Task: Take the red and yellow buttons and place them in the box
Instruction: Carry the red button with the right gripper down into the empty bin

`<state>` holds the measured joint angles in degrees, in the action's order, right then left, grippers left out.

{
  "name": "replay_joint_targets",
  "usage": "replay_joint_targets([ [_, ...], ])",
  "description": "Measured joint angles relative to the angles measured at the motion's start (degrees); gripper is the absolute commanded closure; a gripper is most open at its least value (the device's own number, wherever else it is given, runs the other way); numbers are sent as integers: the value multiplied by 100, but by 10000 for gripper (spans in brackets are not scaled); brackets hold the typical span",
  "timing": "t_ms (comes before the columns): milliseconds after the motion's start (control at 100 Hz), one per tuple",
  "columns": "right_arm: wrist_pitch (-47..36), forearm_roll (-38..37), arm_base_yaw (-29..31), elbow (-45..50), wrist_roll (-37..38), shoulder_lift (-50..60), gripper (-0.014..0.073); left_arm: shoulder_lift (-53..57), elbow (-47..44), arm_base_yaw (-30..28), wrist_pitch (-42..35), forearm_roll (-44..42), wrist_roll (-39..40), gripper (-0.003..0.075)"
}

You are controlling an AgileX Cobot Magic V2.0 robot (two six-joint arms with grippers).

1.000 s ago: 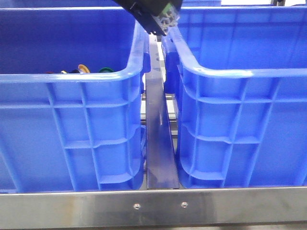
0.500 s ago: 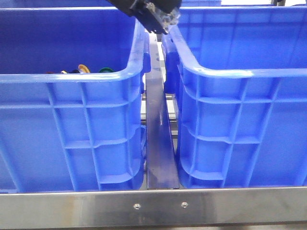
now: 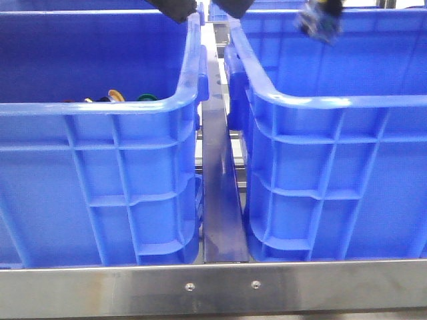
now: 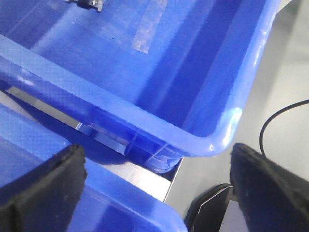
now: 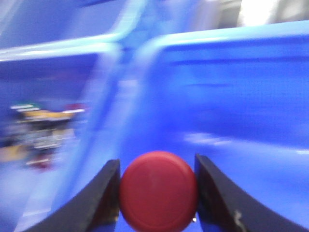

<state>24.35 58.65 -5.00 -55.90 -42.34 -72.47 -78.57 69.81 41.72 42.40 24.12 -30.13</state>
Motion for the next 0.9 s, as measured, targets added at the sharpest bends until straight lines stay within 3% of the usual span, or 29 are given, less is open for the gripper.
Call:
replay_joint_targets([
  [170,-1509,11,-176,507,-467,-27,351,0,0,0,0,0,0,146],
  [450,-2954,83,-296,557,-607,-850,351,0,0,0,0,0,0,146],
  [900,-3081,140,-296,-346,-607,-2343,351,0,0,0,0,0,0,146],
])
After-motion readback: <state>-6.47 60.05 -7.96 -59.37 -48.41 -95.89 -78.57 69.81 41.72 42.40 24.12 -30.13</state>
